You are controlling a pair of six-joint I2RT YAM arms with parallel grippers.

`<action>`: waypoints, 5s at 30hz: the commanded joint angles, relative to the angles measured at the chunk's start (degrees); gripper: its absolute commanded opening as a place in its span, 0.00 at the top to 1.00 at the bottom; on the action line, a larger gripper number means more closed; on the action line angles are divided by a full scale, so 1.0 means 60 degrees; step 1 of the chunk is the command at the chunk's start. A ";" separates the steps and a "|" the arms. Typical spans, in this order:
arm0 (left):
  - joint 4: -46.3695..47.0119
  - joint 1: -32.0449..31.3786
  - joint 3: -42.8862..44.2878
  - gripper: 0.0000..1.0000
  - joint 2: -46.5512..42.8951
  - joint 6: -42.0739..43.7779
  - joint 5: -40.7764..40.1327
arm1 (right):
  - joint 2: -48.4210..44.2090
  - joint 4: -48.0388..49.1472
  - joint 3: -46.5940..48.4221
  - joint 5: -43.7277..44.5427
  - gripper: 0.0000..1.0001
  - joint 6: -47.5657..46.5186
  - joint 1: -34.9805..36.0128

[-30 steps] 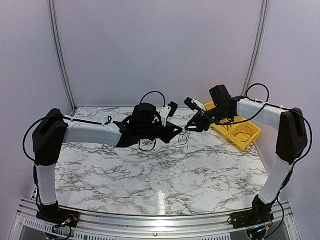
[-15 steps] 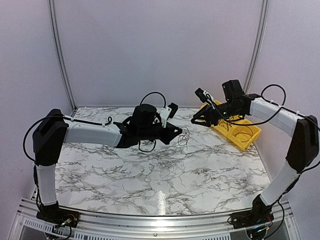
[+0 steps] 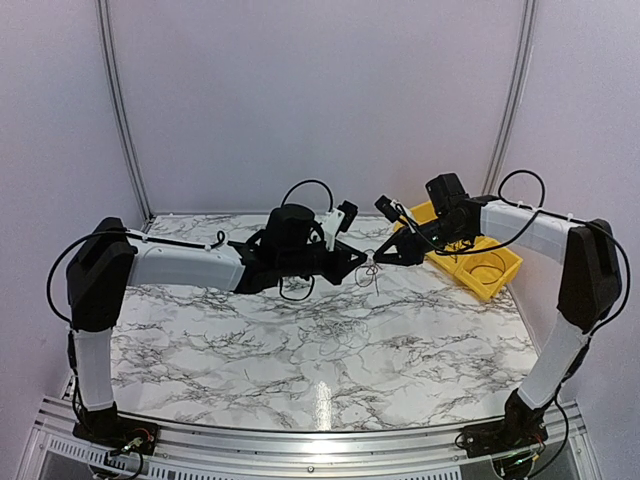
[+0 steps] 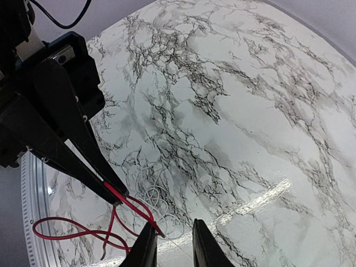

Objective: Untangle the cables

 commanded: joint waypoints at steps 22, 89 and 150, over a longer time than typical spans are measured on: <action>0.0437 -0.0071 0.1619 0.80 0.2426 -0.2409 -0.2736 | -0.0912 0.0940 -0.0281 0.0043 1.00 0.0584 0.0125; 0.4955 -0.0114 0.0249 0.81 0.3223 -0.5762 -0.3004 | -0.1633 0.0980 -0.0122 -0.0798 1.00 0.0664 0.0124; -0.4142 0.1153 -0.1867 0.47 -0.3066 -0.1100 -0.2685 | 0.0769 -0.0962 0.0630 0.6518 1.00 -0.0479 -0.6114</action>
